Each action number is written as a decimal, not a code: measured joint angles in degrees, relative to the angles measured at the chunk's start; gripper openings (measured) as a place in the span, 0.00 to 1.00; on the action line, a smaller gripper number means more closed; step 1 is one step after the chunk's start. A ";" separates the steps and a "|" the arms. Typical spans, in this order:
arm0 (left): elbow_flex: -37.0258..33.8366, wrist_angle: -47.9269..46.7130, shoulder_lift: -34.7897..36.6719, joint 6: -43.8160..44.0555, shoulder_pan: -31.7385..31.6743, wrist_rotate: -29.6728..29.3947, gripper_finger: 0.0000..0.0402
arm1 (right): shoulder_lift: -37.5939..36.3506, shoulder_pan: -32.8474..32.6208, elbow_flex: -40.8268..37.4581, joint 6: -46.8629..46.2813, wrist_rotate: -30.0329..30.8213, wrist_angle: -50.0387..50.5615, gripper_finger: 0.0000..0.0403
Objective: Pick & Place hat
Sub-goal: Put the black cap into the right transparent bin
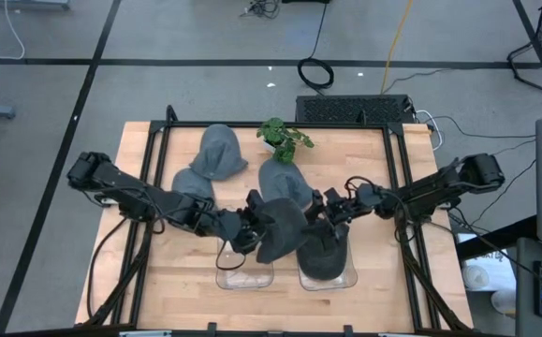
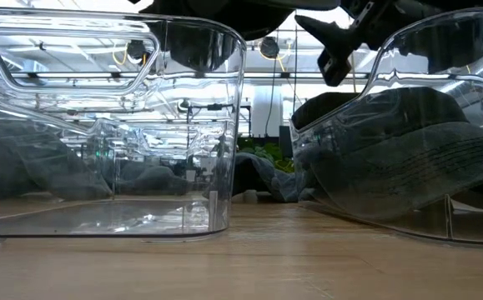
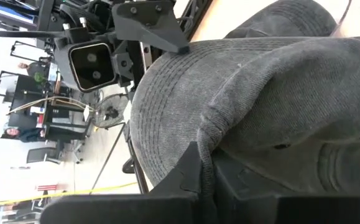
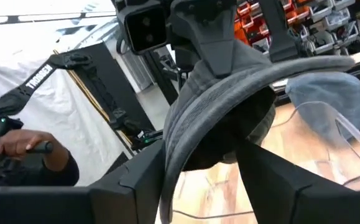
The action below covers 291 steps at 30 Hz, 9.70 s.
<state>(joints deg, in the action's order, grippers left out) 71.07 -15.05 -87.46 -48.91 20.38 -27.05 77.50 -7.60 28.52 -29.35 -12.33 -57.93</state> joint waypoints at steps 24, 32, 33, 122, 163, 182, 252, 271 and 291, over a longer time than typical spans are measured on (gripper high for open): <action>0.00 5.17 2.51 20.32 4.76 -1.21 0.22 | -1.00 -0.43 0.10 12.14 0.60 -4.13 0.00; -0.04 6.25 6.95 22.09 9.17 -2.17 0.22 | -1.41 -0.42 0.19 12.22 1.99 -4.37 0.00; -0.04 6.25 7.31 23.42 9.46 -3.72 0.22 | -1.41 -0.42 0.19 12.20 1.98 -4.35 0.00; -30.10 81.07 12.42 55.23 -17.68 28.78 0.58 | 10.36 -2.67 25.52 61.90 25.34 -16.88 0.00; -30.12 39.85 20.54 60.93 -9.28 38.16 0.02 | -7.37 -15.02 25.48 27.64 37.87 64.61 0.19; -23.58 39.14 5.33 56.86 -3.53 43.81 0.02 | -11.05 -3.67 30.52 29.95 33.77 68.16 0.20; 7.15 -1.86 -7.19 43.02 -2.51 46.48 0.02 | 11.94 4.18 48.27 0.18 -46.28 69.37 0.62; 7.15 -2.03 -7.19 43.41 -3.10 46.39 0.04 | 12.25 3.72 48.25 22.14 -46.02 76.41 0.02; 7.04 1.29 -5.39 42.56 -1.73 44.52 0.74 | 10.84 3.72 48.25 25.99 -38.26 79.75 0.01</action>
<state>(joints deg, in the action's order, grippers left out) 78.11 -13.76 -92.85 -6.34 18.65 17.47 88.34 -3.88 76.77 -3.36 -50.59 21.82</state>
